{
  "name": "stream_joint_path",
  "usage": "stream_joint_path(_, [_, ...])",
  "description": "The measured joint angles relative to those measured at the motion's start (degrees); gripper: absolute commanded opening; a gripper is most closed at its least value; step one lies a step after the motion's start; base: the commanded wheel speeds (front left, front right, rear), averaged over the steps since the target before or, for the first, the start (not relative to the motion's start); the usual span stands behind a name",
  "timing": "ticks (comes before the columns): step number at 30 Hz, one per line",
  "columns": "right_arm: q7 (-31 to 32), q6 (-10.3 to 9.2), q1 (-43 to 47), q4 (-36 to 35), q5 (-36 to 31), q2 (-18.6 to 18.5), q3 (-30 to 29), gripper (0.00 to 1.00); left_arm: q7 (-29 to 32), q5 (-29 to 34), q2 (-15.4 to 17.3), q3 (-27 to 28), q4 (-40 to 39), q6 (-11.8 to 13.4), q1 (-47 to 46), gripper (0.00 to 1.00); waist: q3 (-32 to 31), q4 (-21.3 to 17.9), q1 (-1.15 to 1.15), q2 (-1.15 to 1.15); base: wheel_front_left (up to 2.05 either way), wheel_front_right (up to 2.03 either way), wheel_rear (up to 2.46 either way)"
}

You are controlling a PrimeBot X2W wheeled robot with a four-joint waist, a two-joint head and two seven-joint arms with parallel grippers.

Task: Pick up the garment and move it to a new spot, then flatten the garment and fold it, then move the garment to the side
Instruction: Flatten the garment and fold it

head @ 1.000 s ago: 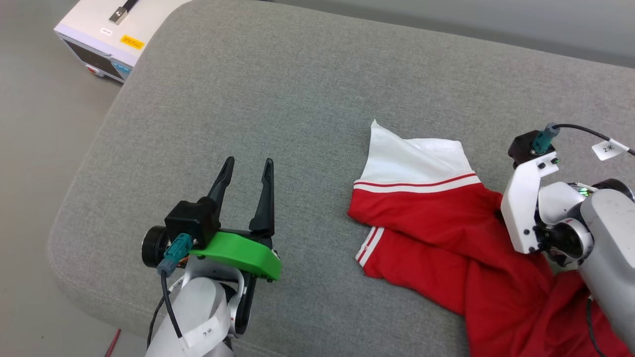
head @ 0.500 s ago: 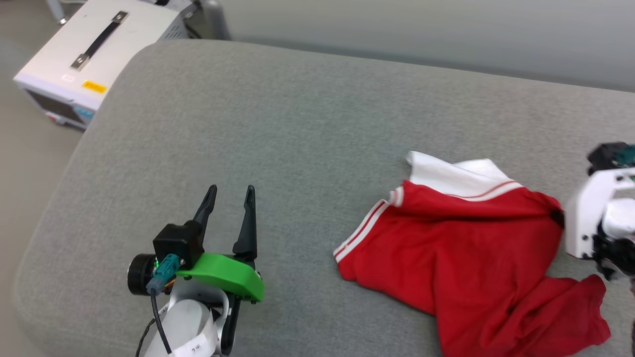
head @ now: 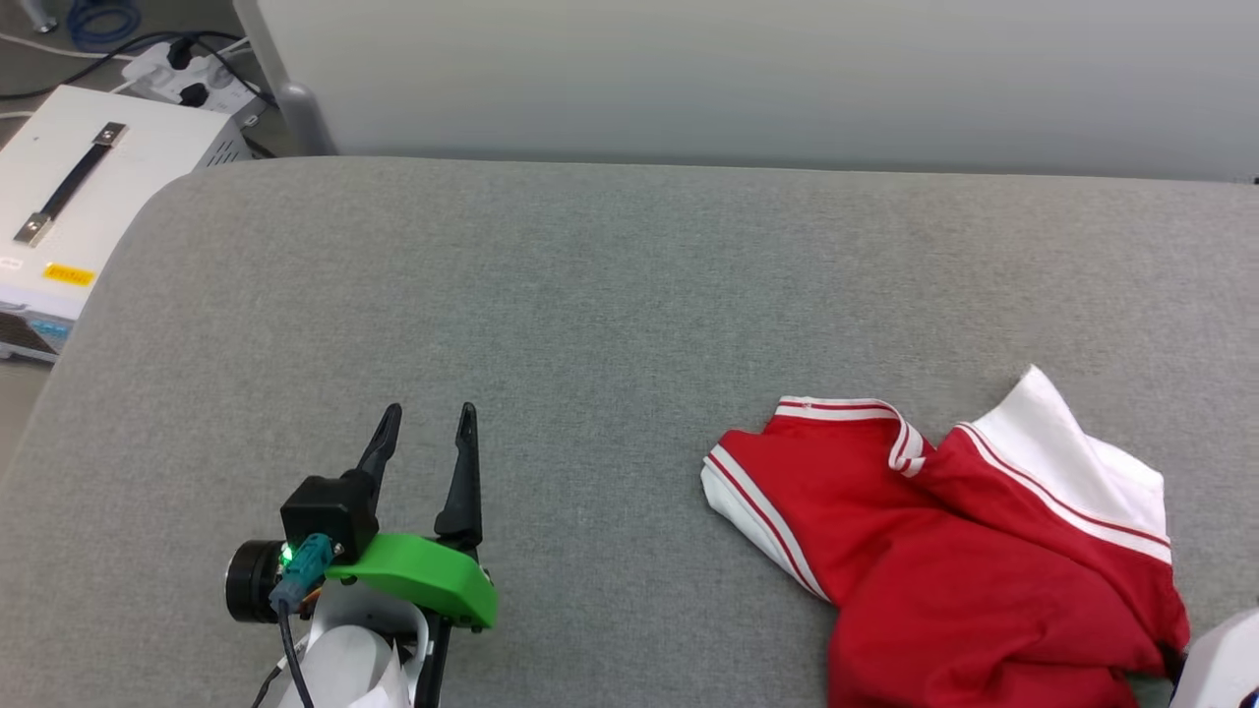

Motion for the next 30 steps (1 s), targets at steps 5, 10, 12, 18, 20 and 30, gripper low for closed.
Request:
stream_joint_path(5, [-2.03,-0.03,4.23,-6.59,-2.75,6.62,-1.96,0.0,0.78,-0.09,0.23,-0.1,-0.57,0.19,0.16,1.0,0.4,-0.86,0.0,0.0,0.0,0.0,0.0])
stream_joint_path(10, [-9.64,-0.03,4.46,-9.76,-4.95,9.59,-1.51,1.0,1.42,-0.09,0.82,-0.32,-1.04,0.26,0.18,1.0,1.03,-0.98,0.0,0.0,0.0,0.0,0.0])
stream_joint_path(12, [-14.69,-0.04,4.19,-11.18,-6.47,9.78,-0.97,1.0,1.43,-0.11,1.01,-0.32,-1.15,0.31,0.2,1.0,0.91,-0.99,0.0,0.0,0.0,0.0,0.0])
stream_joint_path(18, [-28.22,-0.03,1.68,-14.24,-9.35,10.16,3.3,1.0,1.68,-0.36,1.51,-0.32,-1.34,0.75,0.46,1.0,0.16,-1.09,0.0,0.0,0.0,0.0,0.0])
stream_joint_path(20, [-31.01,-0.03,1.43,-14.64,-10.17,10.36,4.11,1.0,1.7,-0.45,1.51,-0.38,-1.35,0.76,0.48,1.0,-0.19,-1.03,0.0,0.0,0.0,0.0,0.0])
stream_joint_path(30, [-35.12,-0.03,2.55,-19.47,-13.06,11.63,4.81,1.0,2.18,-0.83,1.82,-0.62,-1.66,1.29,1.54,1.0,-1.93,-0.41,0.0,0.0,0.0,0.0,0.0])
